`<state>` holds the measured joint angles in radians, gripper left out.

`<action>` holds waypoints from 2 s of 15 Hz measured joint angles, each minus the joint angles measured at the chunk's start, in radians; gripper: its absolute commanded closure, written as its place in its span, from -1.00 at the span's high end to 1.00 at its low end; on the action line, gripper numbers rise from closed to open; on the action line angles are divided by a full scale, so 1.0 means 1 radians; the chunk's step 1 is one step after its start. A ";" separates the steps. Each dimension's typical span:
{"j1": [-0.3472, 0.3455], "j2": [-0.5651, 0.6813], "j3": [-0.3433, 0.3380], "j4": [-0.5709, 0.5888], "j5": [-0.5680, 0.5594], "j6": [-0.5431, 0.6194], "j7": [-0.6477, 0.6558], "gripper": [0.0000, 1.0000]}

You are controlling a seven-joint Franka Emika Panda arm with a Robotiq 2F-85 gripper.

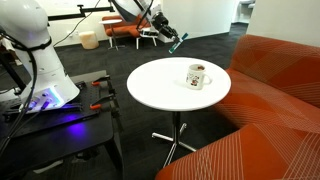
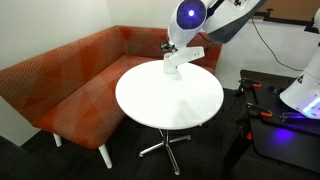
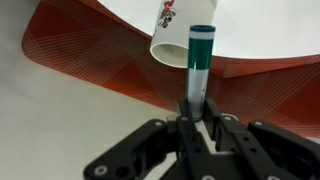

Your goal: Put the marker in the mug

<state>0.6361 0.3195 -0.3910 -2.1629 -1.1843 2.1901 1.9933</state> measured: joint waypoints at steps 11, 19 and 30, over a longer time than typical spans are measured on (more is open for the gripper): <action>-0.374 -0.048 0.383 0.000 -0.178 -0.148 0.036 -0.90; -0.431 -0.114 0.413 -0.053 -0.417 -0.238 0.240 -0.90; -0.554 -0.154 0.414 -0.117 -0.668 -0.199 0.419 -0.61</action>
<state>0.0817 0.1650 0.0225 -2.2797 -1.8525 1.9909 2.4128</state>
